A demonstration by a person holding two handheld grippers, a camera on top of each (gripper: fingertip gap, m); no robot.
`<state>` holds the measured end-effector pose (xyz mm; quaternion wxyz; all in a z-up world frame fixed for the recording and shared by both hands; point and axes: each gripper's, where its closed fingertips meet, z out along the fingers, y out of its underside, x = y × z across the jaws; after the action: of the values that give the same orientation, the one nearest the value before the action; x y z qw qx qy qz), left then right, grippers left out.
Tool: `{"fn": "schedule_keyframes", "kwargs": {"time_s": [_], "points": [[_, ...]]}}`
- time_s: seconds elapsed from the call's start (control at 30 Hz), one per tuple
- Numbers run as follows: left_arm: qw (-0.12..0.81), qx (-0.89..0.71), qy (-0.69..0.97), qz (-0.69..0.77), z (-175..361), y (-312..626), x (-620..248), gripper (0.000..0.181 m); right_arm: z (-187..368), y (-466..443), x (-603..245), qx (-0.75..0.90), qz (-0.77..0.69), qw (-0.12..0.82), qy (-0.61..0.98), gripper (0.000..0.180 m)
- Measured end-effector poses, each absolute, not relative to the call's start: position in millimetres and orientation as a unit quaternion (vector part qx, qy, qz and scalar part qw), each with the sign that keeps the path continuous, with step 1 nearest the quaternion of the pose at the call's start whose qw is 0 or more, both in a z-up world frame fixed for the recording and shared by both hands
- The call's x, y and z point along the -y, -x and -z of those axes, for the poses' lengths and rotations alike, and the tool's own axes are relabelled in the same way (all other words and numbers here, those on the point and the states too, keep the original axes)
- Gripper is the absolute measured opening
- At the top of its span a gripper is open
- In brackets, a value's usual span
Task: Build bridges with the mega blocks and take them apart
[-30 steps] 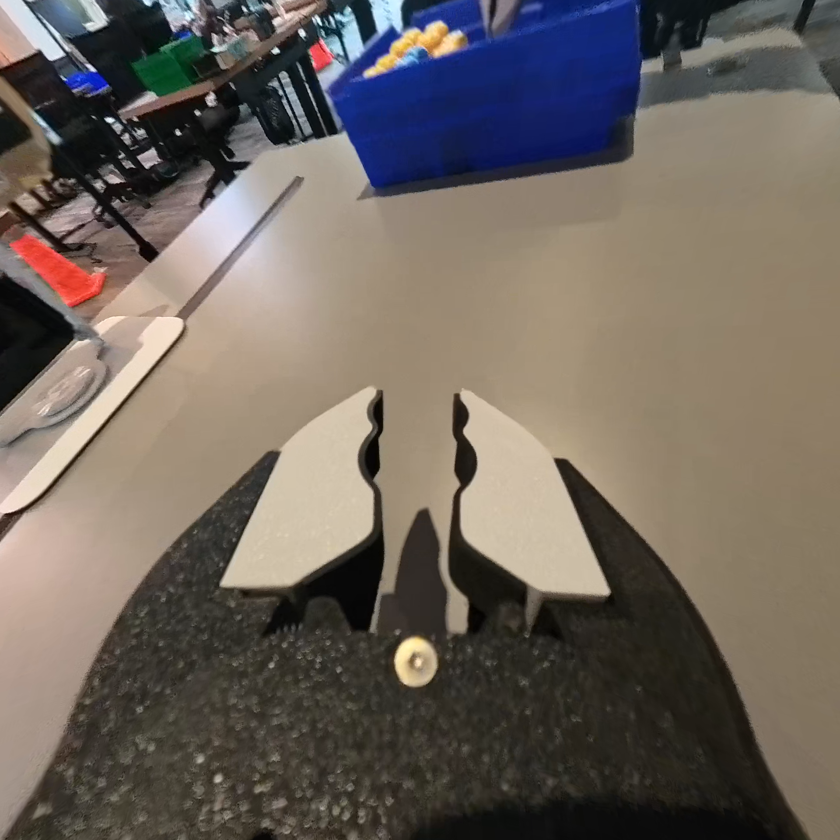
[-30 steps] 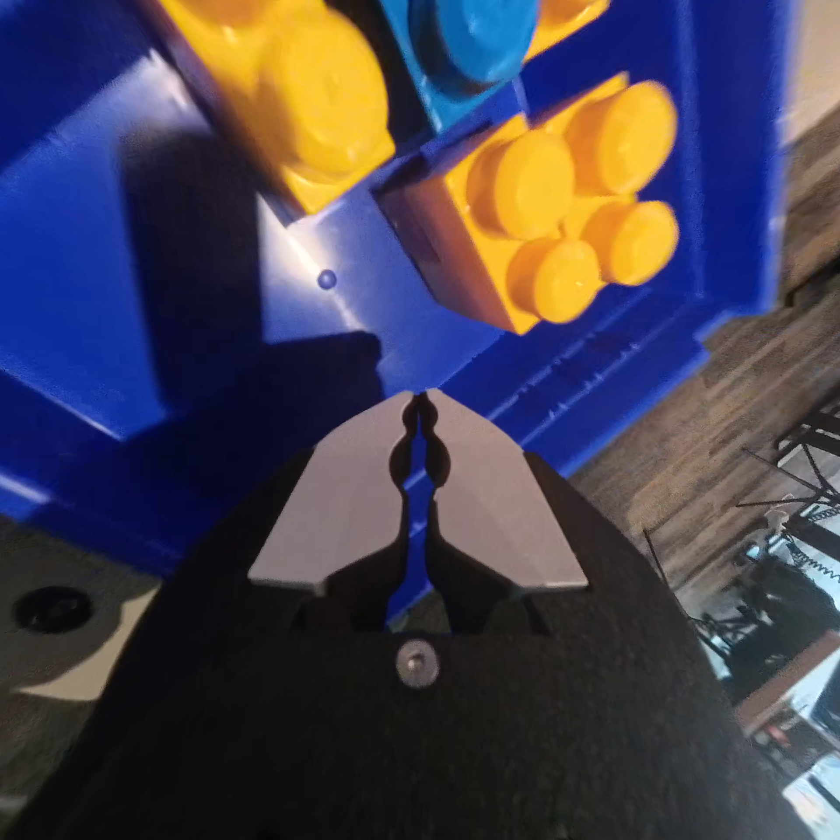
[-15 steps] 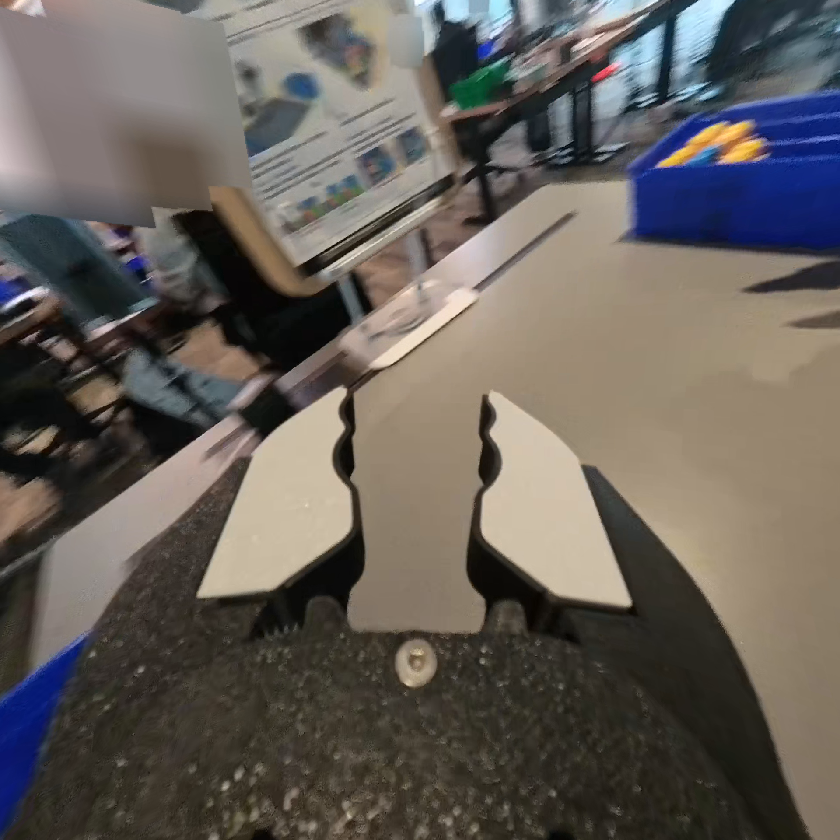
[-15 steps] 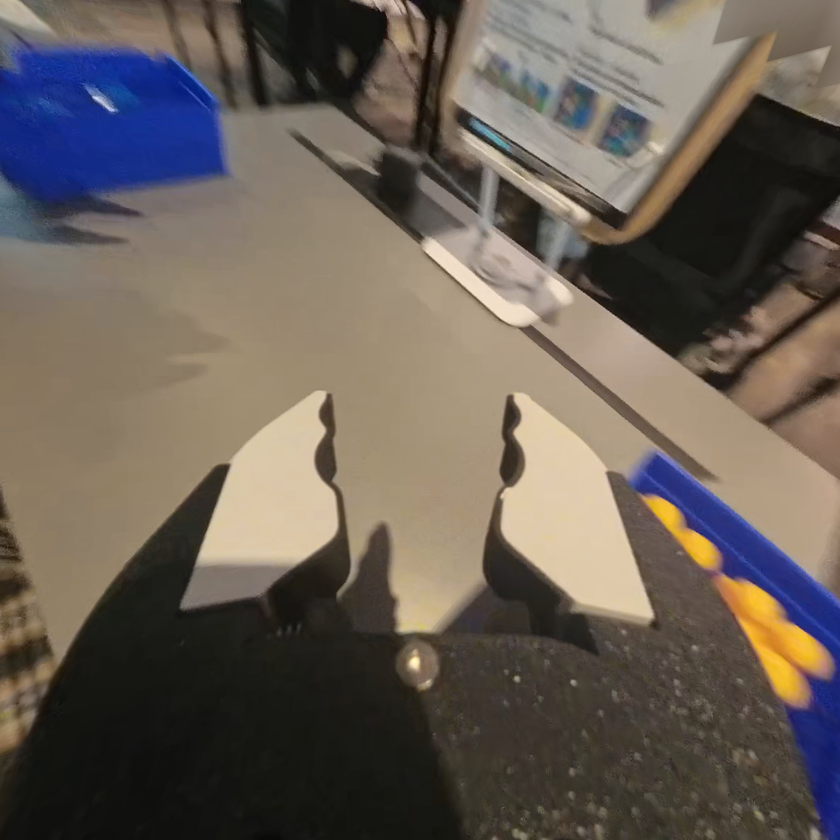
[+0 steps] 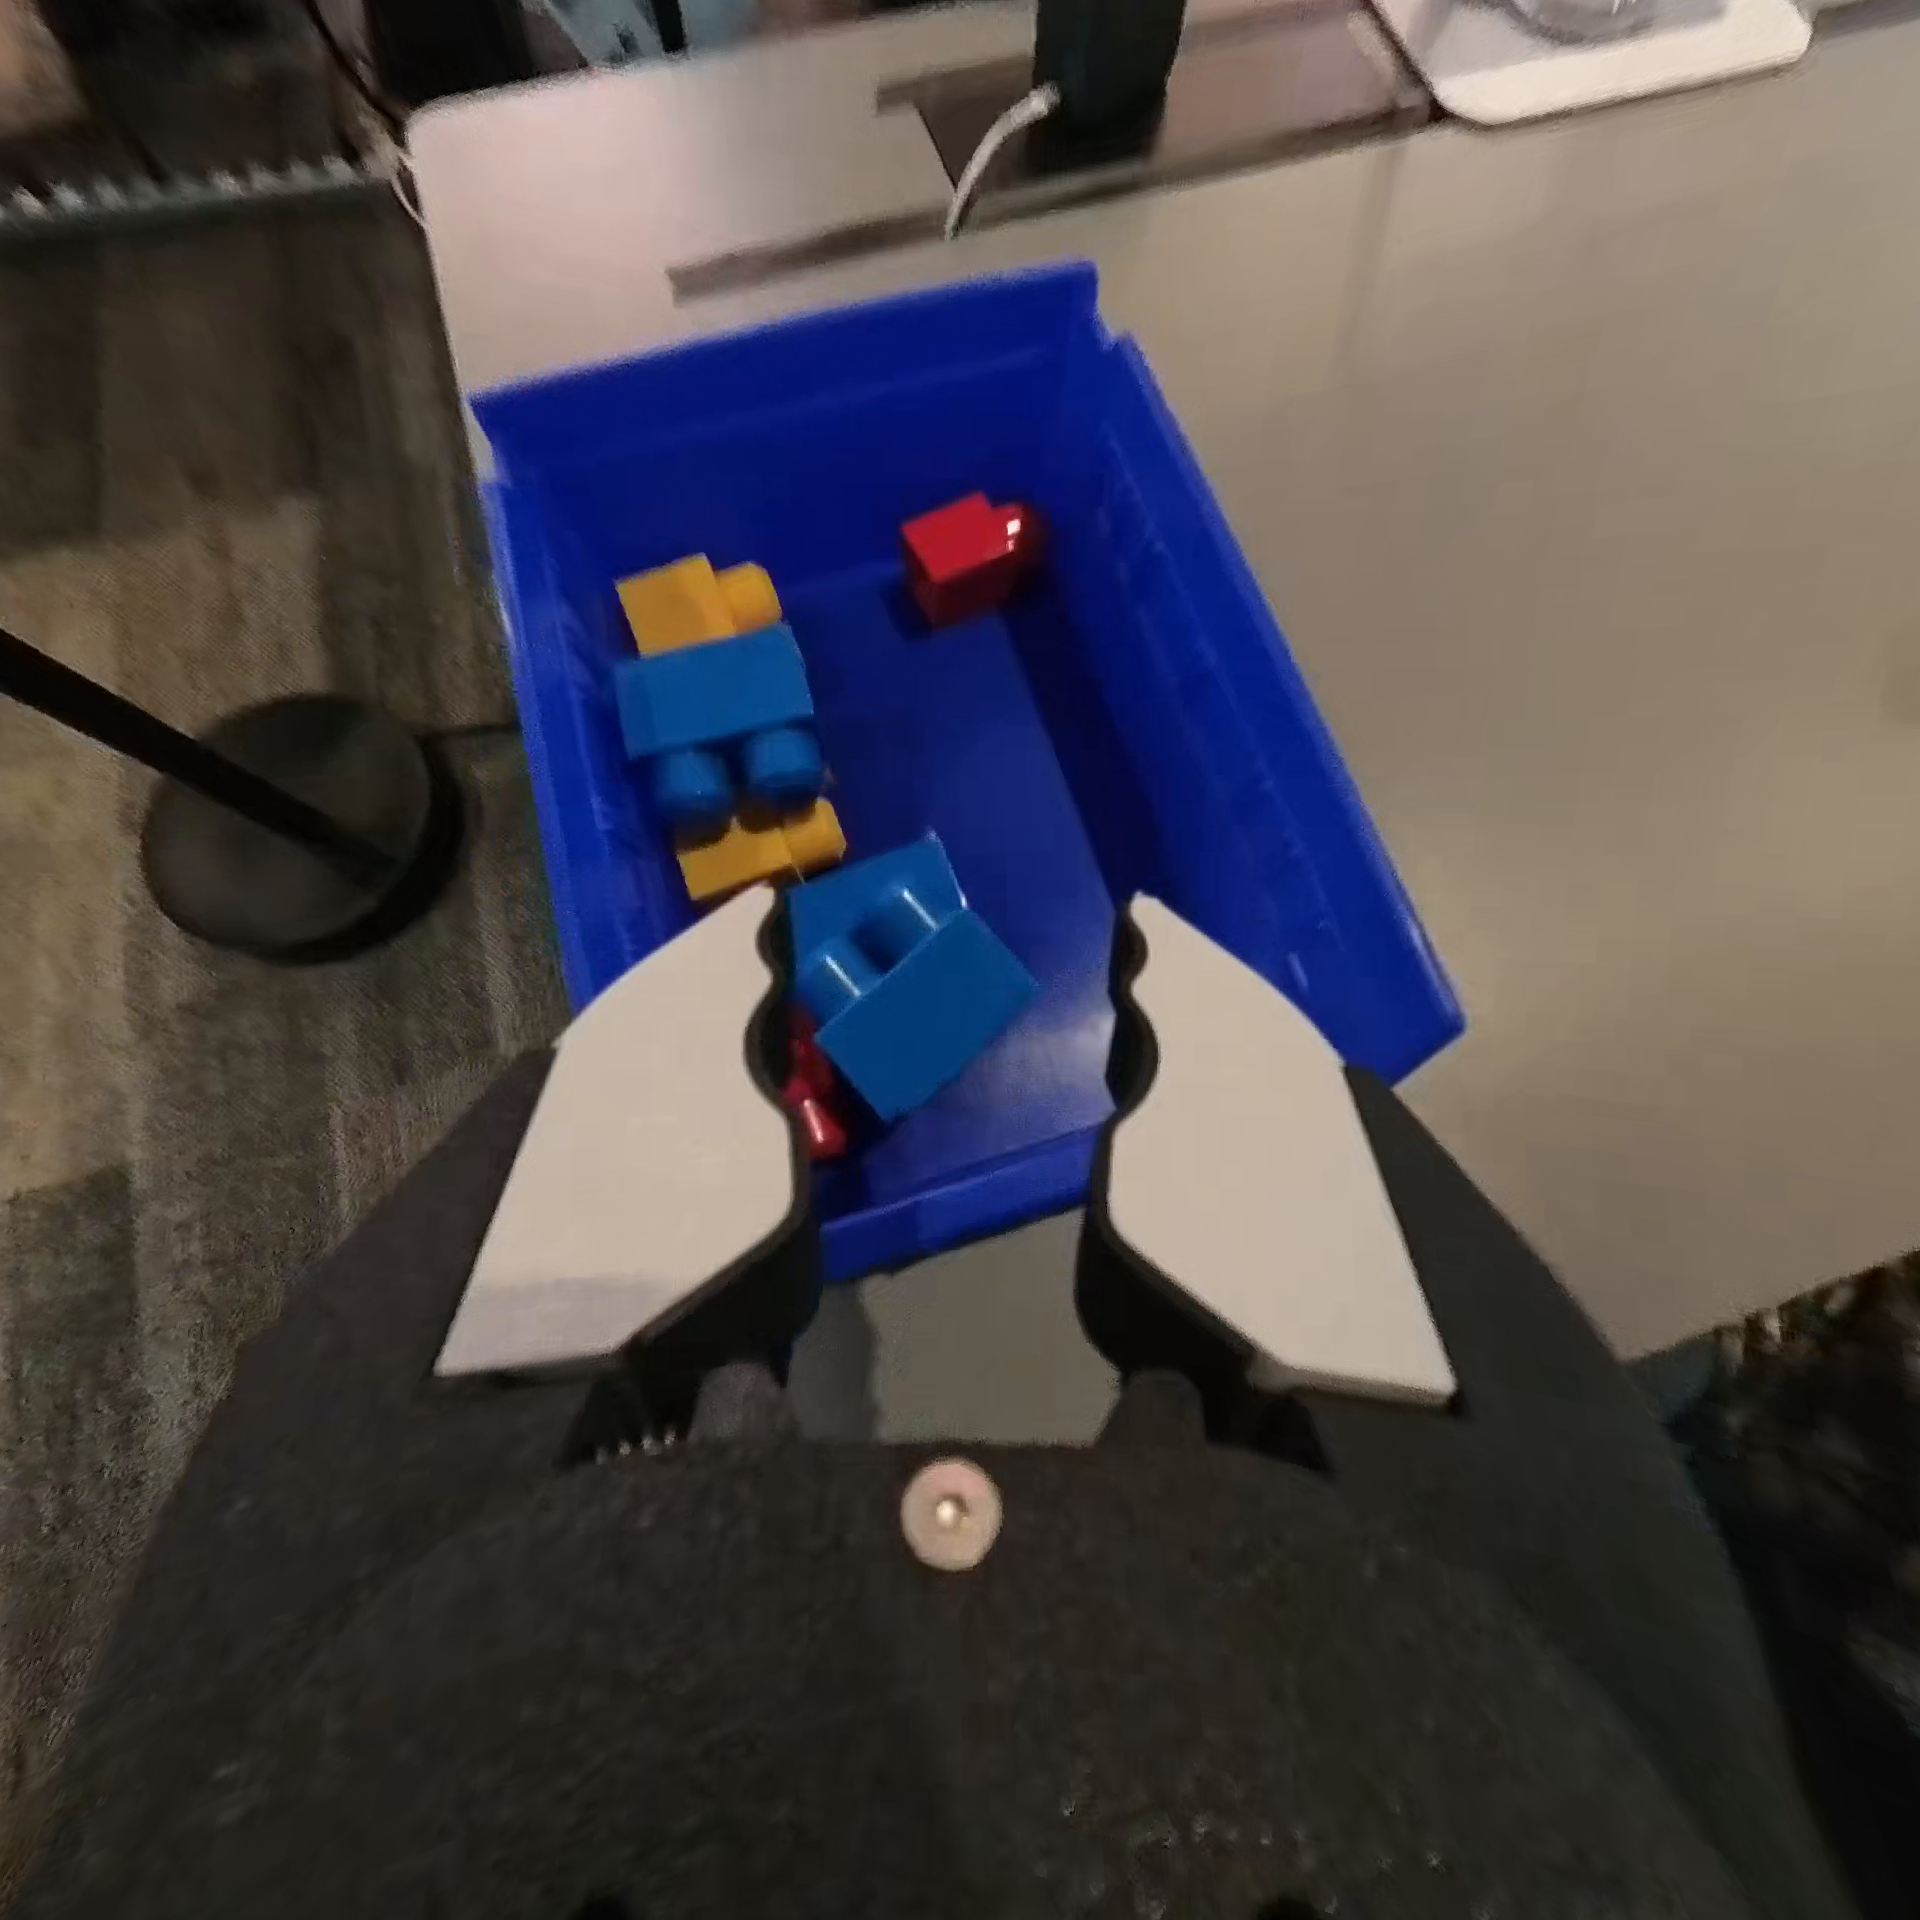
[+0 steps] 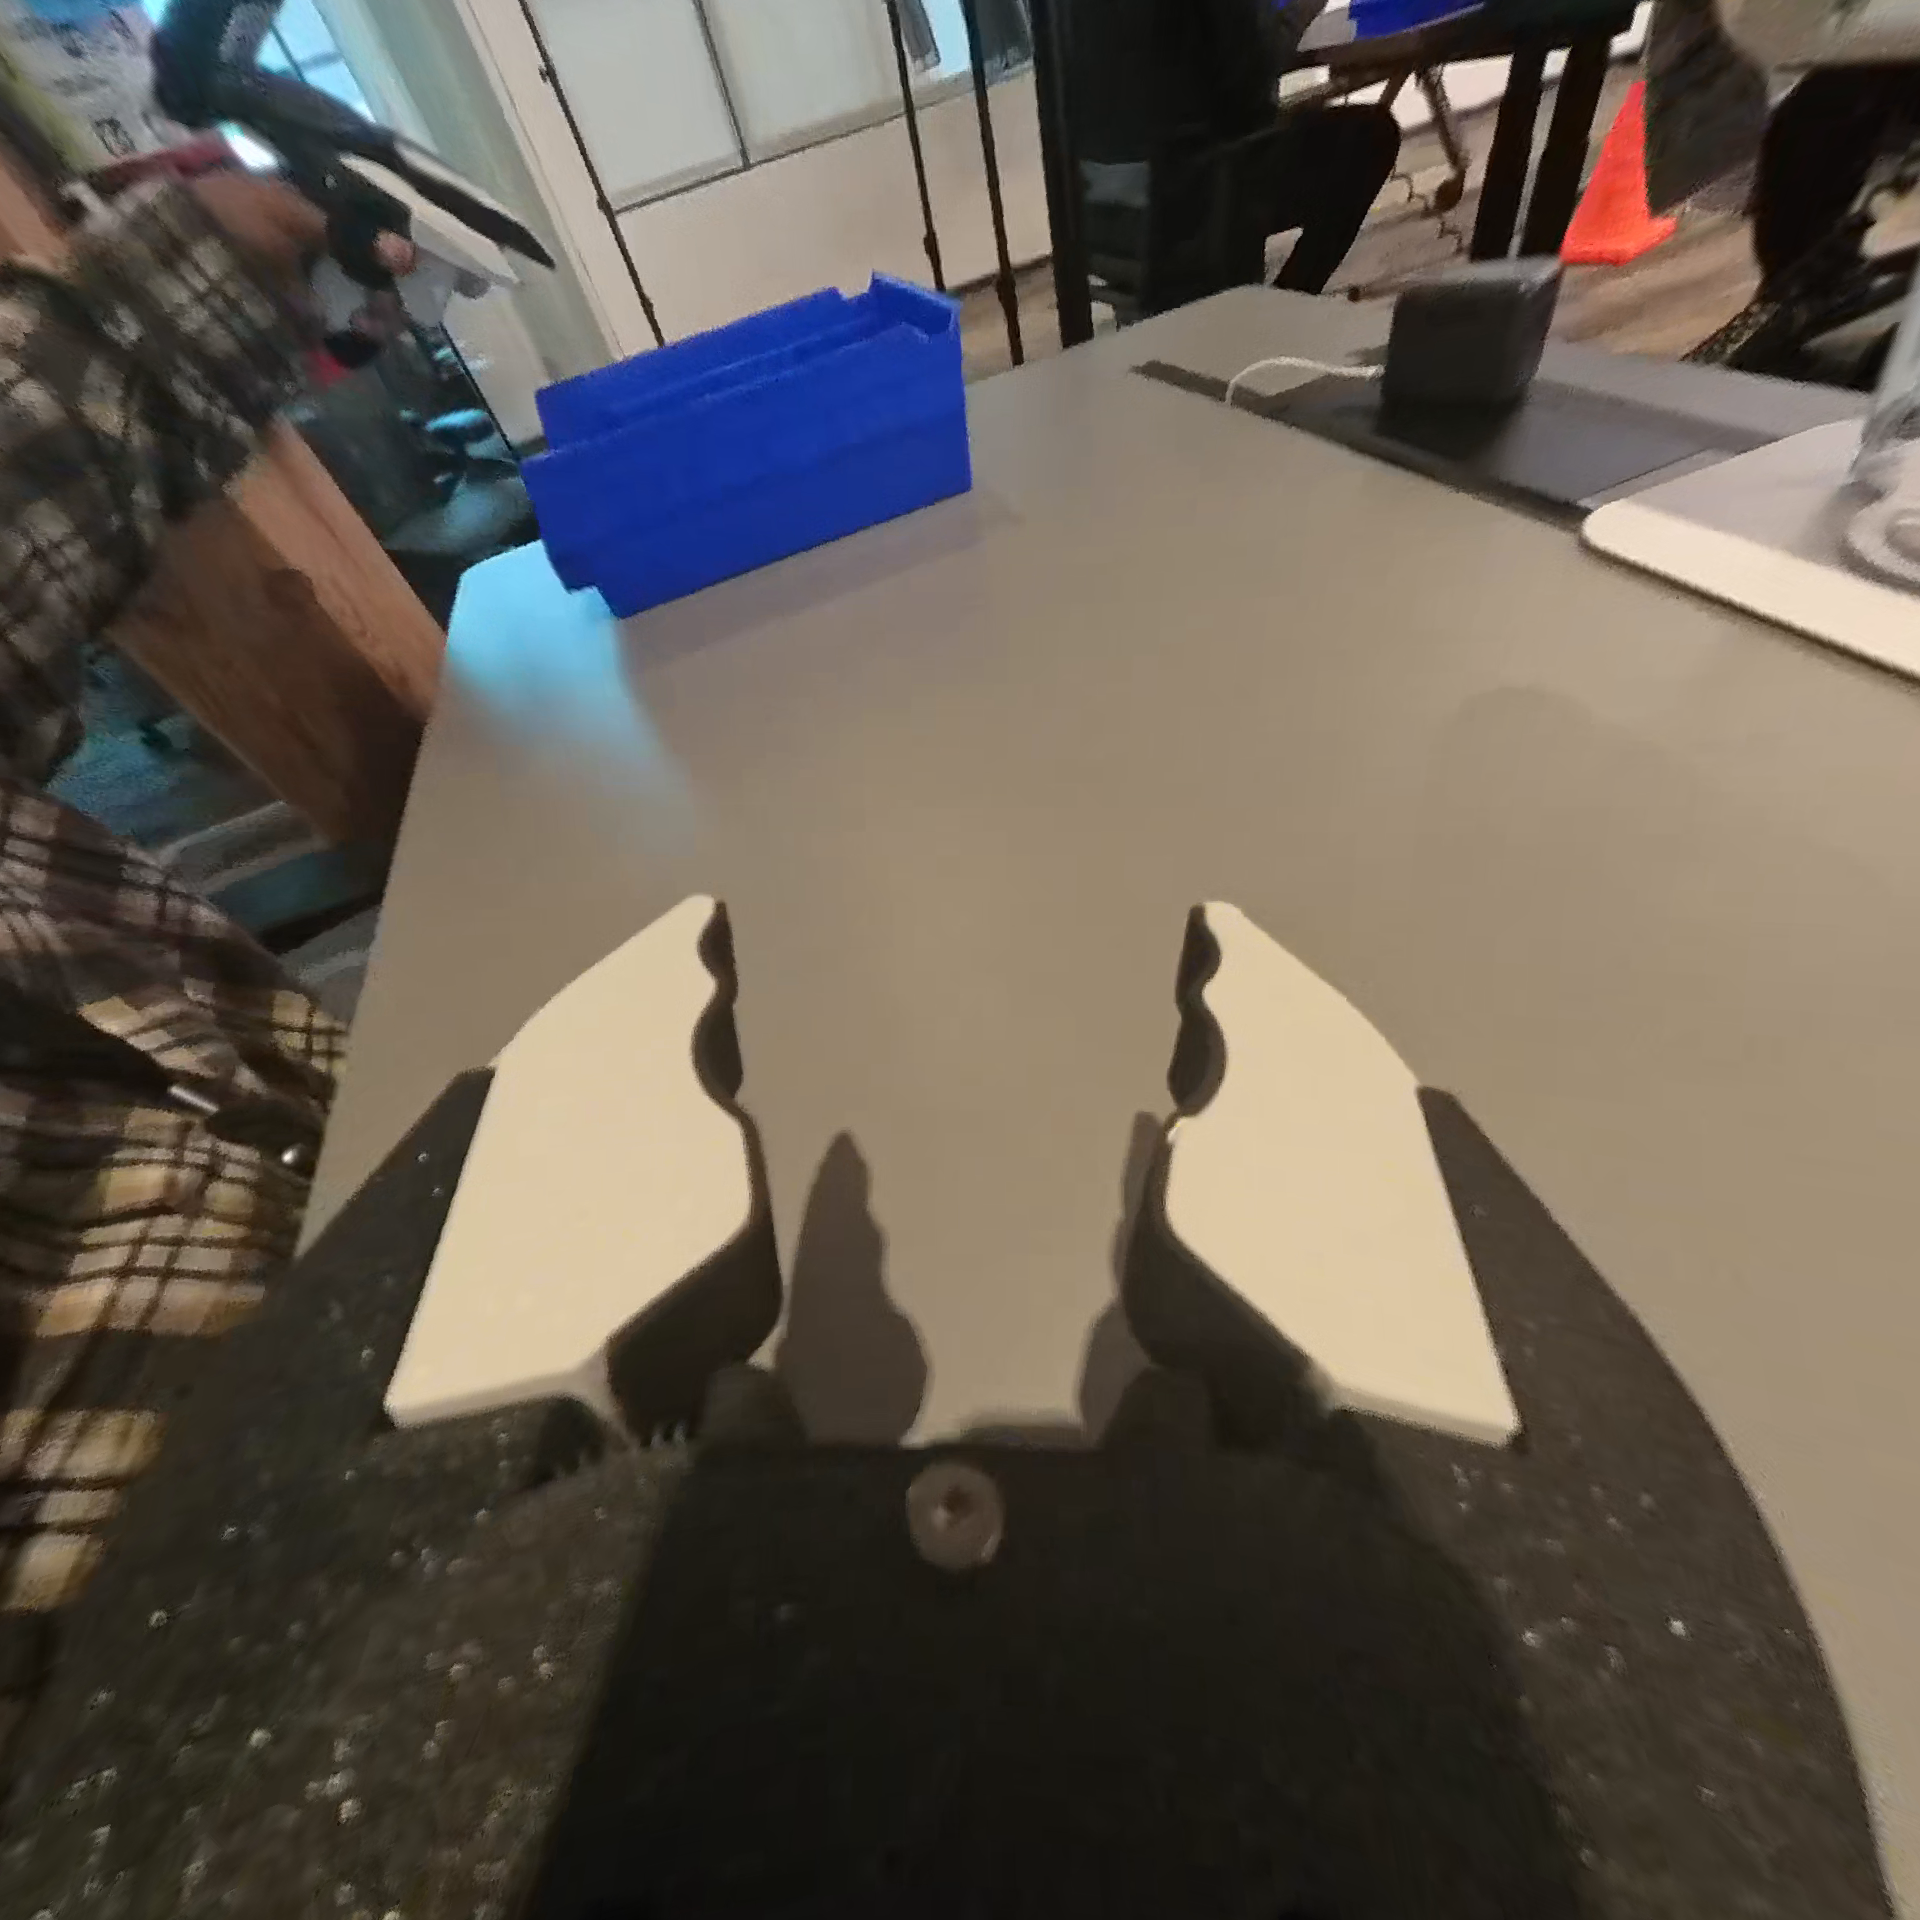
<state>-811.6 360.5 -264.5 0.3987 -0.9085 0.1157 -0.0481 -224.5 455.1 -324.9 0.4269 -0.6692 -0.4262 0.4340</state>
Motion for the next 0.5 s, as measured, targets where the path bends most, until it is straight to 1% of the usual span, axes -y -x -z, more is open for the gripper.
{"fn": "schedule_keyframes", "kwargs": {"time_s": [0.1,0.23,0.5], "points": [[0.36,-0.138,0.922,0.025,271,816,-375,0.059,341,233,-457,0.438,-0.41,0.419,0.681,0.078],[0.338,-0.174,0.925,0.006,275,810,-408,0.059,349,244,-458,0.446,-0.396,0.413,0.688,0.074],[0.338,-0.294,0.894,-0.006,297,785,-483,0.052,345,259,-461,0.444,-0.4,0.4,0.695,0.066]]}}
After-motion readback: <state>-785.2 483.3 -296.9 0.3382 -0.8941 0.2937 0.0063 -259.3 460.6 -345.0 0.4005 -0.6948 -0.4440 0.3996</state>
